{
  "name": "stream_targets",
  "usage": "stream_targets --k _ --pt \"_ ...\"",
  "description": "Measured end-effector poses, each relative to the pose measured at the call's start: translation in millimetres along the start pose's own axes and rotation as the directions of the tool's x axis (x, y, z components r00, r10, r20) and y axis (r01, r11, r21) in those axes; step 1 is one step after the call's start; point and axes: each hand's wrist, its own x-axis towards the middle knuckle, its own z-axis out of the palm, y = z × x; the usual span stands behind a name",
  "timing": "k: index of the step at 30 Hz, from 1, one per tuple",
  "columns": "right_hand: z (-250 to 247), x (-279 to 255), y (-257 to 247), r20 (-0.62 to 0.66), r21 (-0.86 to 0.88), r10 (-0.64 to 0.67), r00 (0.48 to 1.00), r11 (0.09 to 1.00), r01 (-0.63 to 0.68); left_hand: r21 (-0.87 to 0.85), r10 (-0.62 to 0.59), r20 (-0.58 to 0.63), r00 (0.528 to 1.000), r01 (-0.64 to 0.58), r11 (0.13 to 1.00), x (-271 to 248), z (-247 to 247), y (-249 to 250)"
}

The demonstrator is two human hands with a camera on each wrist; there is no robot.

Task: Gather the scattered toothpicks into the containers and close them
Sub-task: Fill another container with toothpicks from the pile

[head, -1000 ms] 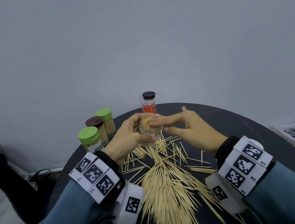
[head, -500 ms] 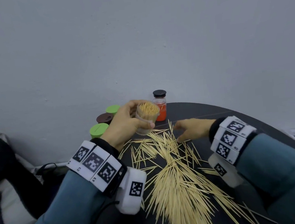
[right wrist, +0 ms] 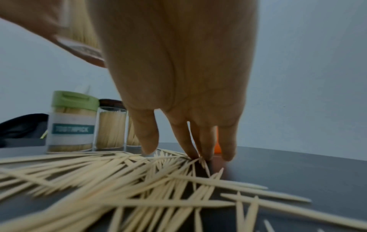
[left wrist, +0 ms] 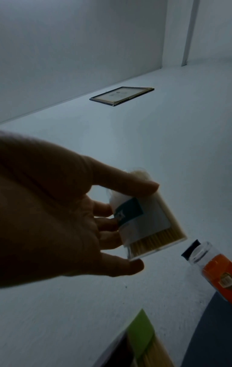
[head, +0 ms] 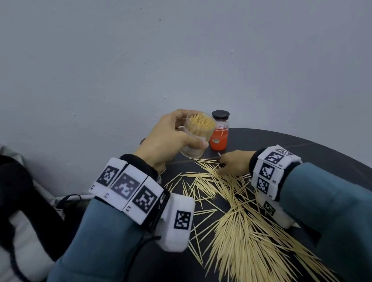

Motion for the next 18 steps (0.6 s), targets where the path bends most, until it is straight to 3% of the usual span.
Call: stream_targets --k 7,13,18 --pt "11.4 -21.3 2.8 0.004 0.001 -0.111 0.994 0.994 0.111 -0.017 0.006 -0.037 0.999 -0.007 1.0 -5.0 -8.5 2.1" --pt "-1.7 -23.1 -5.6 -0.176 0.049 -0.164 0.97 0.983 0.175 -0.063 0.011 -0.08 0.997 -0.016 0.998 -5.1 -18.3 3.2" --pt "-1.3 0.8 -24.5 -0.02 0.032 -0.187 0.982 0.982 0.188 -0.059 0.002 -0.086 0.996 -0.007 0.998 -5.4 -23.0 4.2"
